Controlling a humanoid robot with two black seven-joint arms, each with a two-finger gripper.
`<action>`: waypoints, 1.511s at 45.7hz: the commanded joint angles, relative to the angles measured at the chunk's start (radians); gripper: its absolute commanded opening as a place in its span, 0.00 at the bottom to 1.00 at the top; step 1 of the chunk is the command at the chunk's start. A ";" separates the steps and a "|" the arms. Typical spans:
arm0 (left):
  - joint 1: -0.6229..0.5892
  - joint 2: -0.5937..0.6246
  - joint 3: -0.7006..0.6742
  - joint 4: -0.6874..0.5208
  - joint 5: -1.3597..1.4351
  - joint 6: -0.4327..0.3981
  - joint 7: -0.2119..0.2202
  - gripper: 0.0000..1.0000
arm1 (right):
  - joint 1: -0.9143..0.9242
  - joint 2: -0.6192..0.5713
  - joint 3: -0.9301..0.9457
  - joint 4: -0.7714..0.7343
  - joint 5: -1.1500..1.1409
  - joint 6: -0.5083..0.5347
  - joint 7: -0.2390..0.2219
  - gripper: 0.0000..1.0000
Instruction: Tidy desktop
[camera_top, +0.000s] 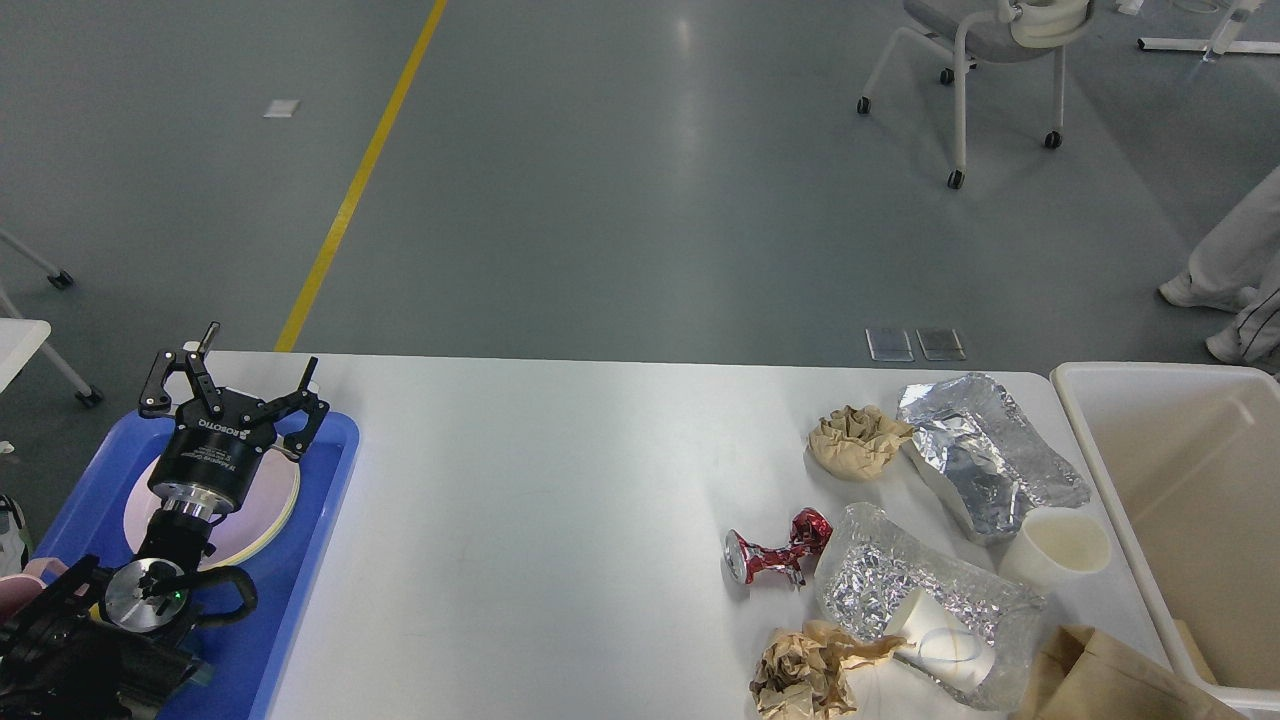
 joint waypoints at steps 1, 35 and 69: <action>0.000 0.000 0.000 0.000 0.000 0.000 0.000 0.98 | -0.001 -0.007 -0.011 0.003 -0.012 0.001 0.000 0.00; 0.000 0.000 0.000 0.000 0.000 0.000 0.000 0.98 | 0.480 -0.297 -0.016 -0.094 -0.228 0.341 -0.046 0.00; 0.000 0.000 0.000 0.000 0.000 0.000 -0.002 0.98 | 1.140 0.313 -0.005 -0.157 -0.224 0.856 -0.140 0.00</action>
